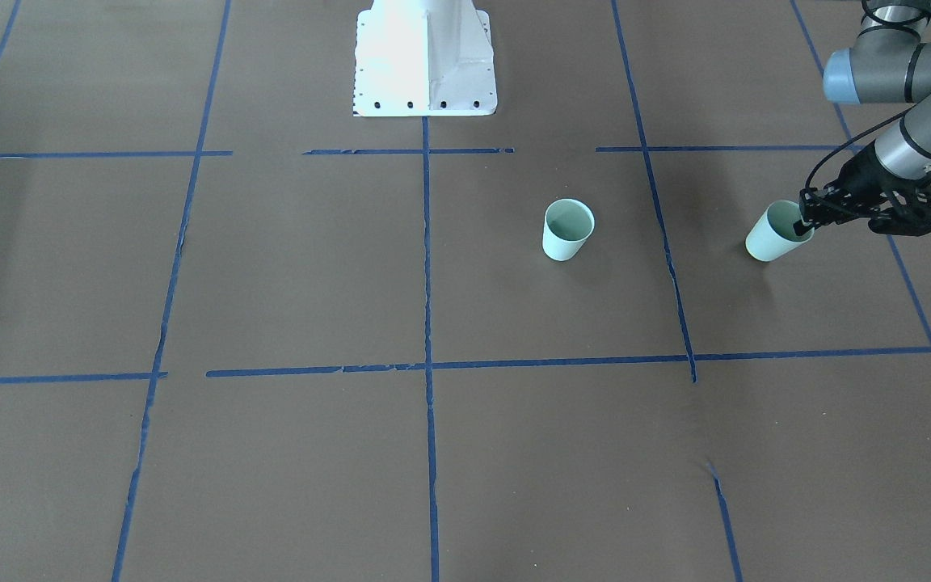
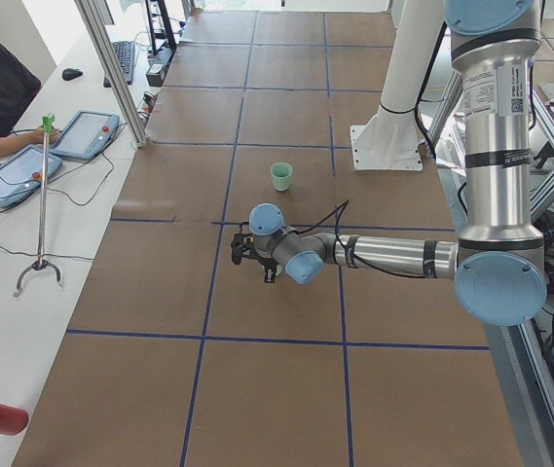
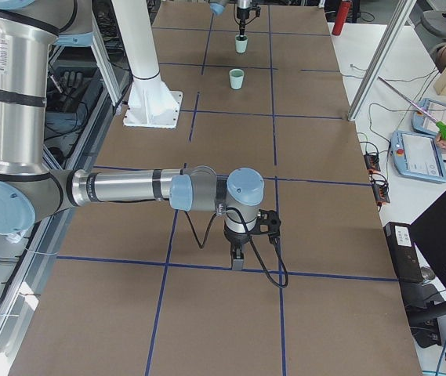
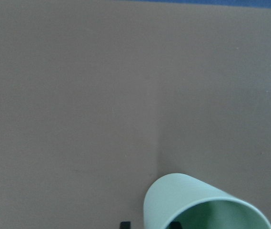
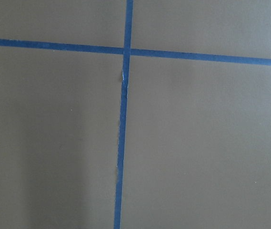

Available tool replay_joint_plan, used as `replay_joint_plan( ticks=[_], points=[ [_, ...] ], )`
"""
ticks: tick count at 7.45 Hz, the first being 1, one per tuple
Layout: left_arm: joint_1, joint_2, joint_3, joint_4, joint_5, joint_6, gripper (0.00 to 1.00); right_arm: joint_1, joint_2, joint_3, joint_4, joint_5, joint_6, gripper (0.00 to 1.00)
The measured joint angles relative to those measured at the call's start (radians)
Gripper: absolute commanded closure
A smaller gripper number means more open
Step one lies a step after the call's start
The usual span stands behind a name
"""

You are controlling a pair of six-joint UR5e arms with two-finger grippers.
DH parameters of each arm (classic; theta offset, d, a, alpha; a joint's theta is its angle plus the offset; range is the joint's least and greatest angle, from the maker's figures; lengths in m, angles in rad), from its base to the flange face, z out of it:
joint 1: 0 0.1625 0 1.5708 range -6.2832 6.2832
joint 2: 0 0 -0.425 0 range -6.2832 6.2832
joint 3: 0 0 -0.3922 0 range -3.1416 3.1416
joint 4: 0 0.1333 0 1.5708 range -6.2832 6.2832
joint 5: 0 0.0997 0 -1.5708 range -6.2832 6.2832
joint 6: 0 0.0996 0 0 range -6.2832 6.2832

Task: Stack cups
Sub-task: 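Lower the left gripper onto the outer pale green cup and grasp its rim, then lift the grasped cup with the left gripper toward the middle cup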

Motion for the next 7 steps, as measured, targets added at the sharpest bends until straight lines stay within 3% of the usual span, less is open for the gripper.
replay_joint_plan(
  ticks=[2, 4, 7],
  points=[
    [-0.024, 0.023, -0.099, 0.069, -0.04, -0.003, 1.0, 0.0, 0.0, -0.001, 0.0, 0.0, 0.0, 0.0],
    [-0.078, 0.019, -0.248, 0.231, -0.083, -0.004, 1.0, 0.0, 0.0, -0.001, 0.0, 0.0, 0.0, 0.0],
    [-0.074, -0.086, -0.394, 0.46, -0.081, -0.113, 1.0, 0.0, 0.0, 0.0, 0.0, 0.0, 0.0, 0.0]
  ],
)
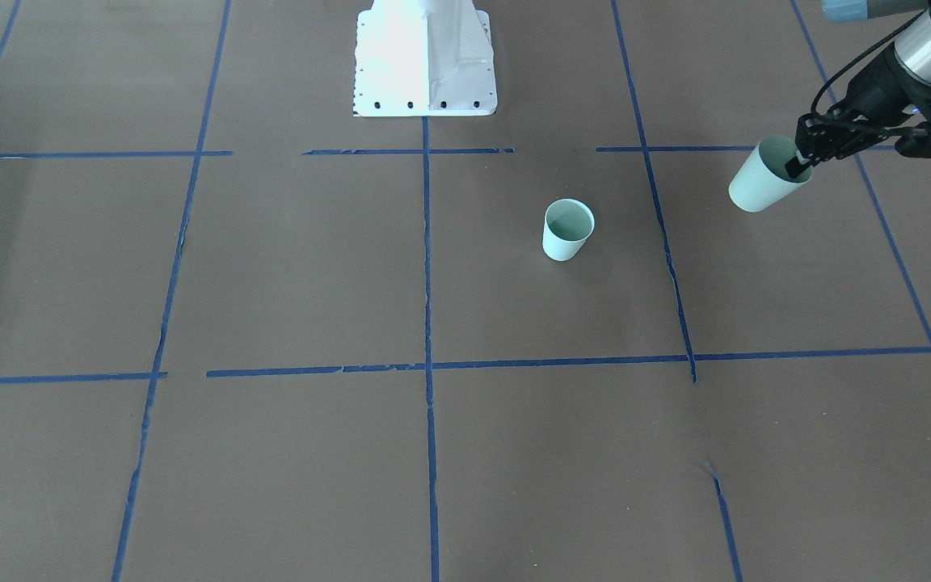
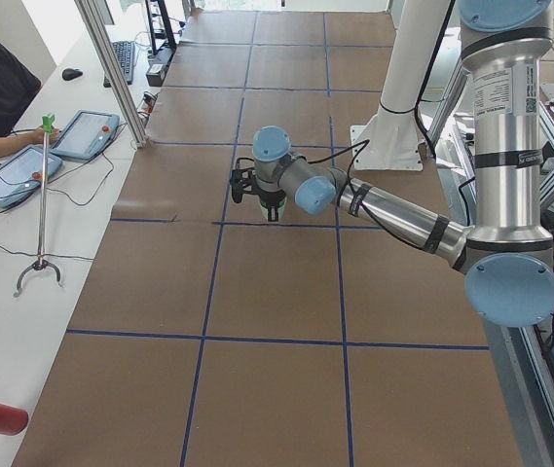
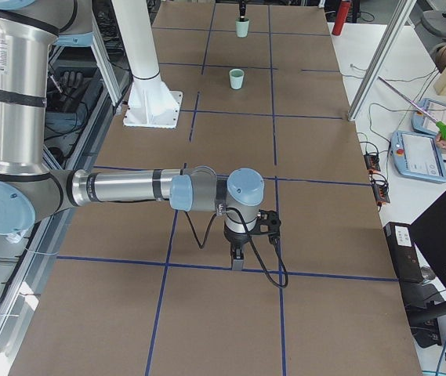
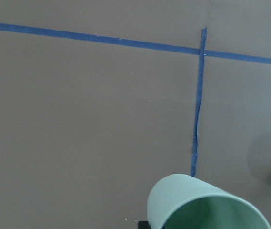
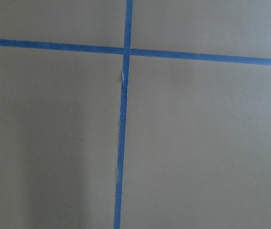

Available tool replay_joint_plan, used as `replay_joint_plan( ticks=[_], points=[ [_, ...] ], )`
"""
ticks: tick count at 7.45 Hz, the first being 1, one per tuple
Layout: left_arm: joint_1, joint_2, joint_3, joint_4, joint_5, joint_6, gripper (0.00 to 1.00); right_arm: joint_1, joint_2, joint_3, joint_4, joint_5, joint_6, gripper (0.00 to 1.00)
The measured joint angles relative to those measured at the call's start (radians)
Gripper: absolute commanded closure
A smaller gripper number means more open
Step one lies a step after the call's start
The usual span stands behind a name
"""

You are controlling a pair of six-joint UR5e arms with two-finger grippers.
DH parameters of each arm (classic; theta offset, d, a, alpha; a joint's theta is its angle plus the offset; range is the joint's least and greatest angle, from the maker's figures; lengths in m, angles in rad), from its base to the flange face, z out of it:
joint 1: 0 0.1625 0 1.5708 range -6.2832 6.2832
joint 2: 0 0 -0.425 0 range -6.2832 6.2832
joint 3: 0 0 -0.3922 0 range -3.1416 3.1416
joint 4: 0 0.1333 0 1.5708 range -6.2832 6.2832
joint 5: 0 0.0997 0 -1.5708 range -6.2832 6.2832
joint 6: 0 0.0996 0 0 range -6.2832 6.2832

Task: Stack cups
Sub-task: 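Lift the grasped cup with the left gripper toward the middle cup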

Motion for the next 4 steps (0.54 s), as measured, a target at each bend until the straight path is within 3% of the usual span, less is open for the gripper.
replay_joint_plan(
  ticks=[4],
  points=[
    [0.224, -0.186, -0.016, 0.08, 0.085, -0.337, 1.0, 0.0, 0.0, 0.001, -0.001, 0.0, 0.0, 0.0]
  ],
)
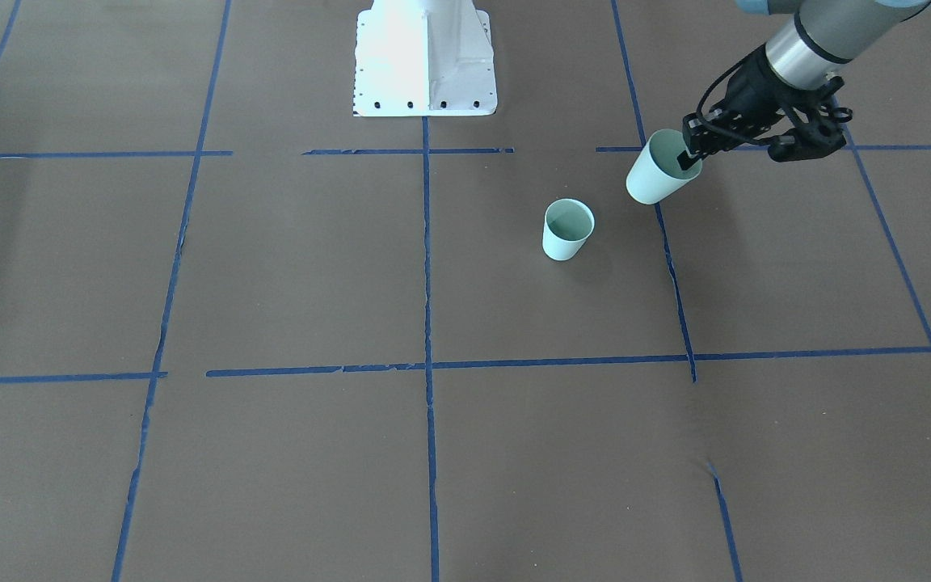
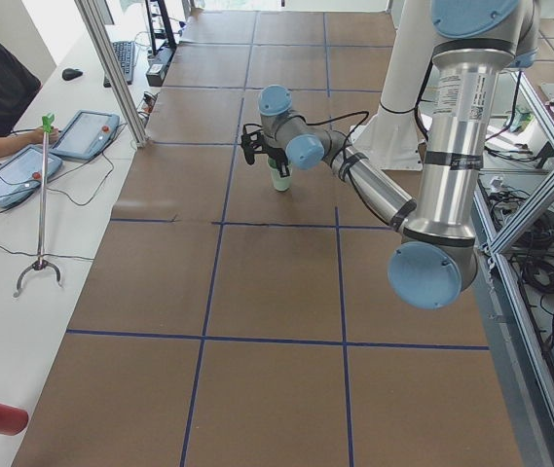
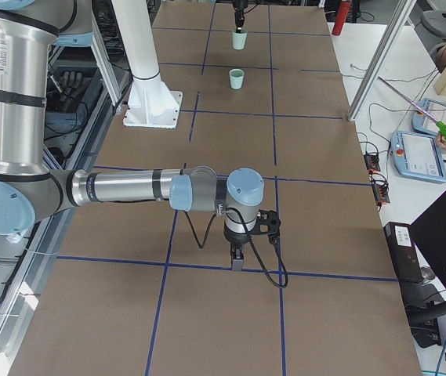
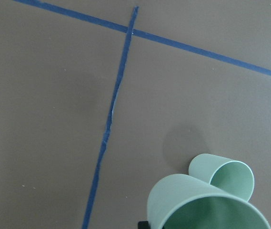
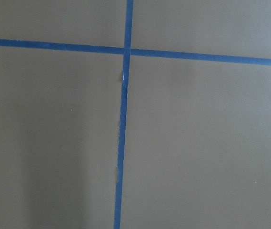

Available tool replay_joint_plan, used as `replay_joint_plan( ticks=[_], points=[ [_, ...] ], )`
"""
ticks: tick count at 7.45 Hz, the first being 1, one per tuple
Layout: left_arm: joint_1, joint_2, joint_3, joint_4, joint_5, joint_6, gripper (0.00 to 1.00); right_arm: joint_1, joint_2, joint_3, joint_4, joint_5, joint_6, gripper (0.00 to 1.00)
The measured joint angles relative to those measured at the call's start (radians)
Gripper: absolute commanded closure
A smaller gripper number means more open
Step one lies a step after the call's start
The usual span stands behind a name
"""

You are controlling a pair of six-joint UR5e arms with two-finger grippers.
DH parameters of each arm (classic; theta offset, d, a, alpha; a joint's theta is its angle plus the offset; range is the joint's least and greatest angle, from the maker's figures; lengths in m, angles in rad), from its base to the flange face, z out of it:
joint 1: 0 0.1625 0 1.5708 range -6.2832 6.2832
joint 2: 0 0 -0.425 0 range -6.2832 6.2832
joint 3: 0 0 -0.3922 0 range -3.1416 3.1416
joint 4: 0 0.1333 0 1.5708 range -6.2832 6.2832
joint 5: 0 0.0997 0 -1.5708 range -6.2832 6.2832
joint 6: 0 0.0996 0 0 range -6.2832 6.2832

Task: Stack cups
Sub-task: 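Lift the grasped cup with the left gripper toward the middle cup, then lower the held cup into the middle cup with the left gripper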

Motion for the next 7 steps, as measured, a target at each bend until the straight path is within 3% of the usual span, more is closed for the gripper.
replay_joint_plan(
  ticks=[3, 7],
  points=[
    [0.062, -0.163, 0.04, 0.15, 0.086, -0.051, 1.0, 0.0, 0.0, 0.0, 0.0, 0.0, 0.0, 0.0],
    [0.11, -0.214, 0.095, 0.162, 0.146, -0.056, 1.0, 0.0, 0.0, 0.0, 0.0, 0.0, 0.0, 0.0]
  ],
)
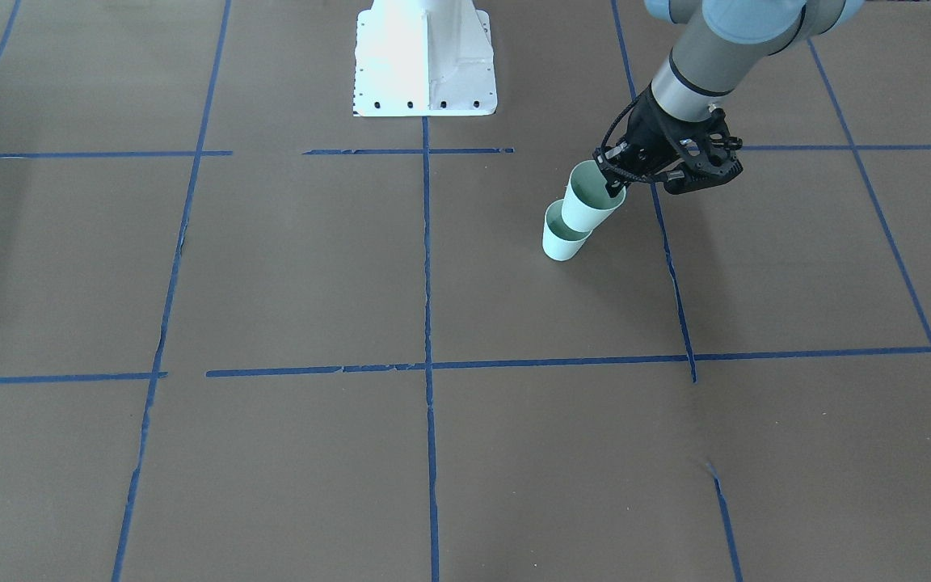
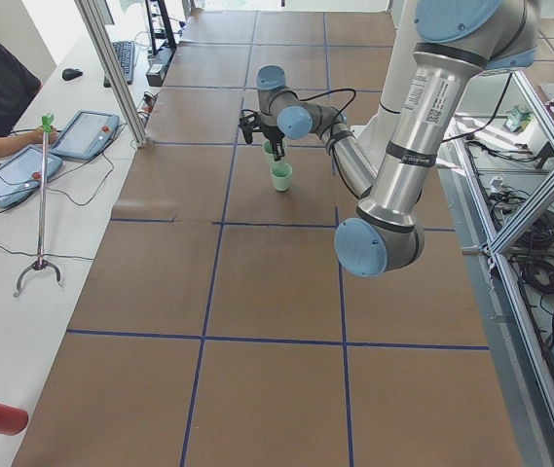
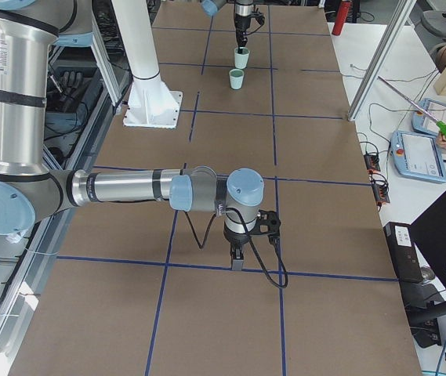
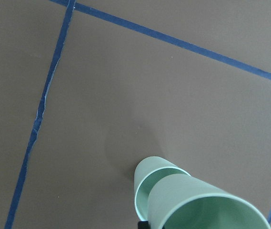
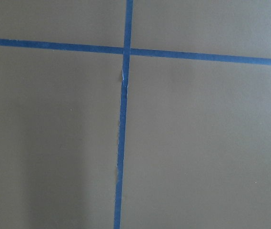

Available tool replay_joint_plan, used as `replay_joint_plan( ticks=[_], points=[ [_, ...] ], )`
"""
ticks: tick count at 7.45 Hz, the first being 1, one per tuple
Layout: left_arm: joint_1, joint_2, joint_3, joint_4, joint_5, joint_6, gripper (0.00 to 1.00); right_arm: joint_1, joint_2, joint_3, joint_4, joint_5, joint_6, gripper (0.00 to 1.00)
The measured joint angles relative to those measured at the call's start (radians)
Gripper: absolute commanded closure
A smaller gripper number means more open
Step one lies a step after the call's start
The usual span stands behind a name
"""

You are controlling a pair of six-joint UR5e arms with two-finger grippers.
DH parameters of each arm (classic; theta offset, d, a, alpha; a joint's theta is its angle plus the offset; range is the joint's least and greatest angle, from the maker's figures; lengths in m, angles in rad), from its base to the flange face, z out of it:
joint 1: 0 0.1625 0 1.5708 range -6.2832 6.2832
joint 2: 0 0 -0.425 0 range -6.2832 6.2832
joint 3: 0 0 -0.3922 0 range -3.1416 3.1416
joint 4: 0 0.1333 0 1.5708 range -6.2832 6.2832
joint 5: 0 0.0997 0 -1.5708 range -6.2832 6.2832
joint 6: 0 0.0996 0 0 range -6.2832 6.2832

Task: Stack cups
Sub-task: 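Lower the held cup into the middle cup with the left gripper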

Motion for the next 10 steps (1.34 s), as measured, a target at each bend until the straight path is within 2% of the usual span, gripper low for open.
replay_joint_plan(
  ticks=[6, 7, 8, 10],
  points=[
    [0.041, -0.006, 0.043, -0.006, 0.005, 0.0, 1.0, 0.0, 0.0, 0.0, 0.001, 0.0, 0.0, 0.0],
    [0.048, -0.007, 0.044, -0.006, 0.005, 0.0, 0.96, 0.0, 0.0, 0.0, 0.001, 0.0, 0.0, 0.0],
    [0.051, -0.008, 0.045, -0.007, 0.005, 0.002, 0.01, 0.0, 0.0, 0.0, 0.001, 0.0, 0.0, 0.0],
    [0.052, -0.004, 0.049, -0.037, 0.006, 0.006, 0.0, 0.0, 0.0, 0.0, 0.0, 0.0, 0.0, 0.0]
  ],
)
